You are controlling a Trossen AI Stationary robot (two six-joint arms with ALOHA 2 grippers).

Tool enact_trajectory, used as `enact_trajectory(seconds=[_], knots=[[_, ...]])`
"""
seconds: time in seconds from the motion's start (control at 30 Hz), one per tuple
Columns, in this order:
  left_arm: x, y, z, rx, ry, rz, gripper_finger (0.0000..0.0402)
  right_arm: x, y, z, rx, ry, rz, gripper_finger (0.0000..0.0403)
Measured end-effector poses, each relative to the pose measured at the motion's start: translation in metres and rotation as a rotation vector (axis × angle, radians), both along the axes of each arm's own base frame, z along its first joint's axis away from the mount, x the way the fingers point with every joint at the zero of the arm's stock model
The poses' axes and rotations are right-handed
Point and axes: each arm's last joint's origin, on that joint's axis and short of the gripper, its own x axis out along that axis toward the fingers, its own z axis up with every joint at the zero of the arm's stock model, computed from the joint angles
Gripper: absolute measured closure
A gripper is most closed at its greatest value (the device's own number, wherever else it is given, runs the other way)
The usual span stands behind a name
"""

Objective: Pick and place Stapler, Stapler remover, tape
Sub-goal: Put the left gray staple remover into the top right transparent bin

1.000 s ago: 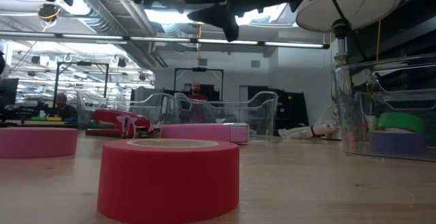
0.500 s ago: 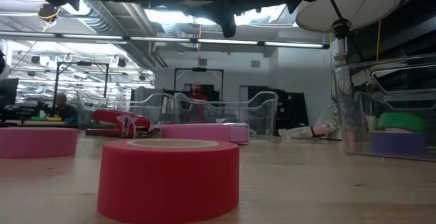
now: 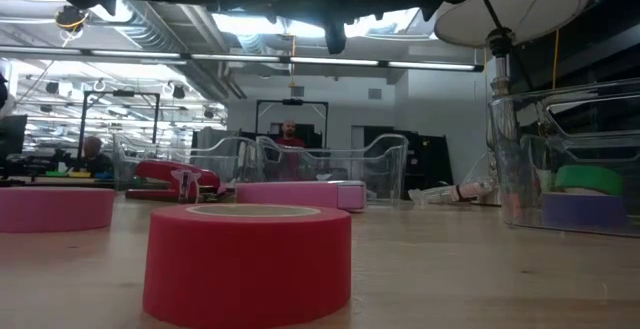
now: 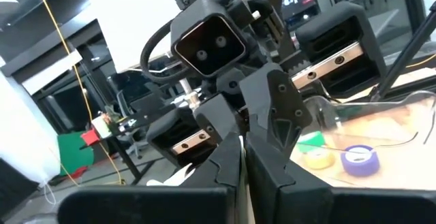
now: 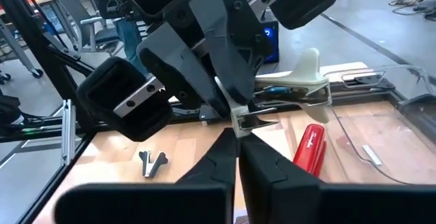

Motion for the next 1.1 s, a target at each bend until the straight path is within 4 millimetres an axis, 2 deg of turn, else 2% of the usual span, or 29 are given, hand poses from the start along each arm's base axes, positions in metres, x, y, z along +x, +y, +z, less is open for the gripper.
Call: enact_trajectory(seconds=[0.27,0.6,0.83,0.97,1.1], knots=[[0.000,0.000,0.000,-0.004,0.002,-0.007,0.0373,0.000,0.001,0.000,-0.009,0.003,0.006,0.0398],[-0.004,0.001,0.002,-0.093,-0.025,0.048,0.0263,-0.006,-0.003,0.002,-0.007,0.049,-0.007,0.0401],[-0.010,0.005,0.003,-0.154,-0.013,0.161,0.0190,-0.016,-0.024,-0.004,0.001,0.169,-0.091,0.0402],[-0.010,0.005,-0.003,-0.209,0.031,0.163,0.0179,-0.023,-0.040,-0.013,-0.034,0.274,-0.241,0.0402],[-0.011,0.005,-0.017,-0.267,0.153,0.179,0.0182,-0.033,-0.058,-0.023,-0.083,0.406,-0.392,0.0402]])
